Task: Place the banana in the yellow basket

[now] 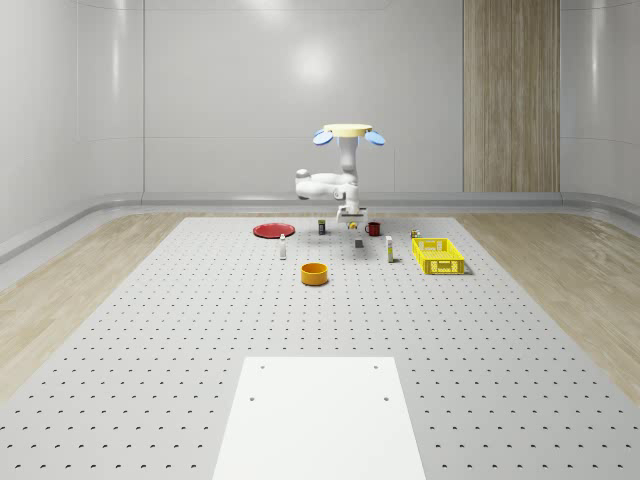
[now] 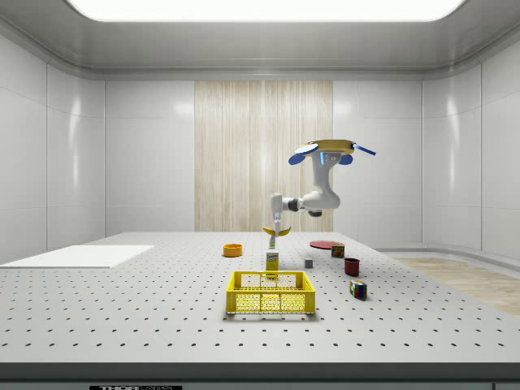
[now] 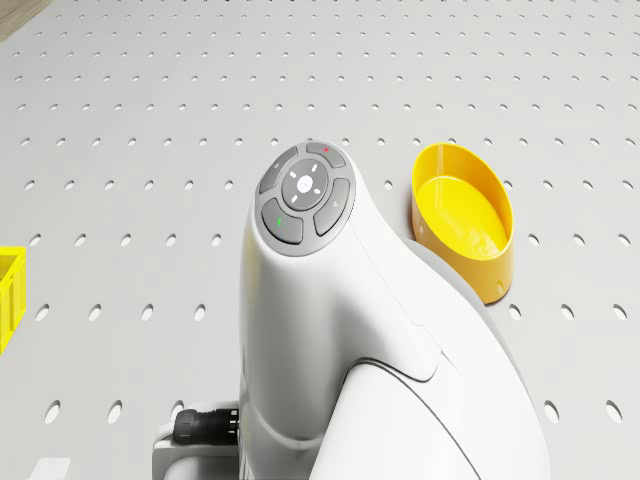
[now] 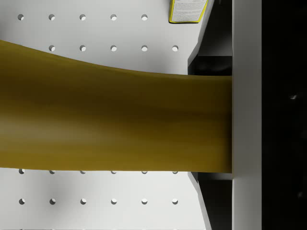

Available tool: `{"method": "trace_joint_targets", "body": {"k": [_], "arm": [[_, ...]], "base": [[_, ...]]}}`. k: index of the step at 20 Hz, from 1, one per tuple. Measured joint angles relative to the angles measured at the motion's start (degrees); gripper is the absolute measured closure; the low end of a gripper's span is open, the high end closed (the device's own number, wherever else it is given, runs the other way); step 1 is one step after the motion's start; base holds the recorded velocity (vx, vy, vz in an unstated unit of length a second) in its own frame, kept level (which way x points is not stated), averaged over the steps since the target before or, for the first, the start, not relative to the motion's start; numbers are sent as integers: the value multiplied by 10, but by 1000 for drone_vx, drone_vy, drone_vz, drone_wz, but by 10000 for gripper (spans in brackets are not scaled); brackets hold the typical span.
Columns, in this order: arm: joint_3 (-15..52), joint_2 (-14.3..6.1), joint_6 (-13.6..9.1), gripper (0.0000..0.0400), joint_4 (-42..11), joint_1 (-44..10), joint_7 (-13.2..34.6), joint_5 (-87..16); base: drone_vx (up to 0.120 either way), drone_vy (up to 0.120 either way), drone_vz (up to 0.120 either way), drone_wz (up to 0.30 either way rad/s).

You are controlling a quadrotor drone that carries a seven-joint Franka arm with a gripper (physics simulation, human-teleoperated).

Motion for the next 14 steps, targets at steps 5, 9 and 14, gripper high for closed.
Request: {"method": "trace_joint_targets", "body": {"k": [5,9,14], "arm": [[1,-6,5,205,0,-1,0,2],[2,-10,10,205,0,-1,1,4],[2,-15,14,205,0,-2,1,6]], "base": [[0,120,56,0],[0,120,0,0],[0,120,0,0]]}}
